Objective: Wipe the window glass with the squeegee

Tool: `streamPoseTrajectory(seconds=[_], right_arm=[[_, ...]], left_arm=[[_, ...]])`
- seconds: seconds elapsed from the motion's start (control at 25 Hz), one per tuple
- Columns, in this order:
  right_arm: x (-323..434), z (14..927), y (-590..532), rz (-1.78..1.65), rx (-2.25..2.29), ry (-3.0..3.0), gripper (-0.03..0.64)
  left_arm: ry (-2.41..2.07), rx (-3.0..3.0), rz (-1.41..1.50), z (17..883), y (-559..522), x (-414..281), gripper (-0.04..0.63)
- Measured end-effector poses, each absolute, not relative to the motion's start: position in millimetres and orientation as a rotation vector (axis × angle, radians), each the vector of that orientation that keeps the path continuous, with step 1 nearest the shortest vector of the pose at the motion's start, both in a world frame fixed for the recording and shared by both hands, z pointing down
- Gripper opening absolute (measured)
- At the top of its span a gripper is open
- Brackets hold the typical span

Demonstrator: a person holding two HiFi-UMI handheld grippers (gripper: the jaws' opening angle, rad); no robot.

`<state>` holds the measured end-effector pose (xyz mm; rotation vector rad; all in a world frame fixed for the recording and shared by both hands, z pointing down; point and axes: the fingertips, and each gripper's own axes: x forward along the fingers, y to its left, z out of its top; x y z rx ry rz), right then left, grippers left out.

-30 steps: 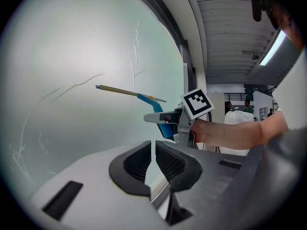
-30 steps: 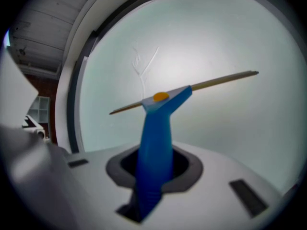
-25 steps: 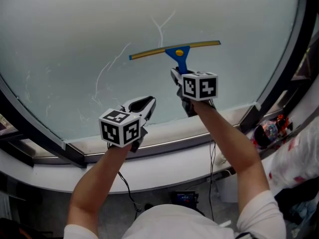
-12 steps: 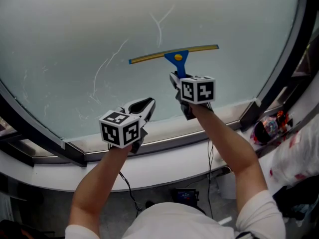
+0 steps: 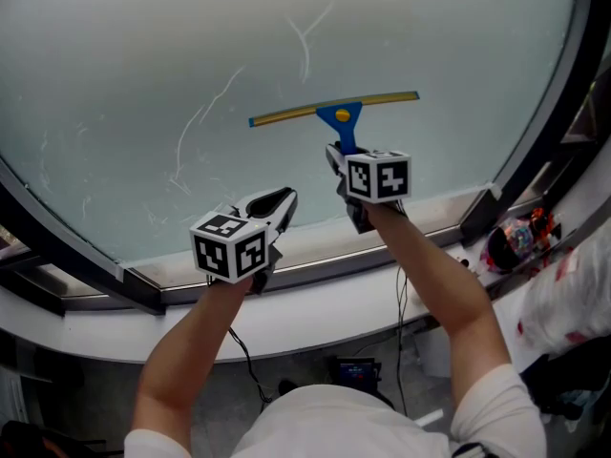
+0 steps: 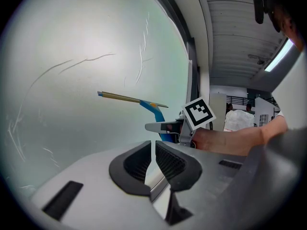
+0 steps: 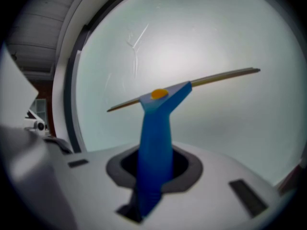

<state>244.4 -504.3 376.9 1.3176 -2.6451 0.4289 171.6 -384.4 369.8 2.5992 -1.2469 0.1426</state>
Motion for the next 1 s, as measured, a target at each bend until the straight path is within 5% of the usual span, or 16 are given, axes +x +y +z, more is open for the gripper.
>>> streamPoseTrajectory(seconds=[1.0], right_arm=[[252.7, 450.7, -500.5, 0.477, 1.292, -2.548, 0.087]], left_arm=[[-1.216, 2.531, 0.167, 411.3, -381.1, 175.9, 0.052]])
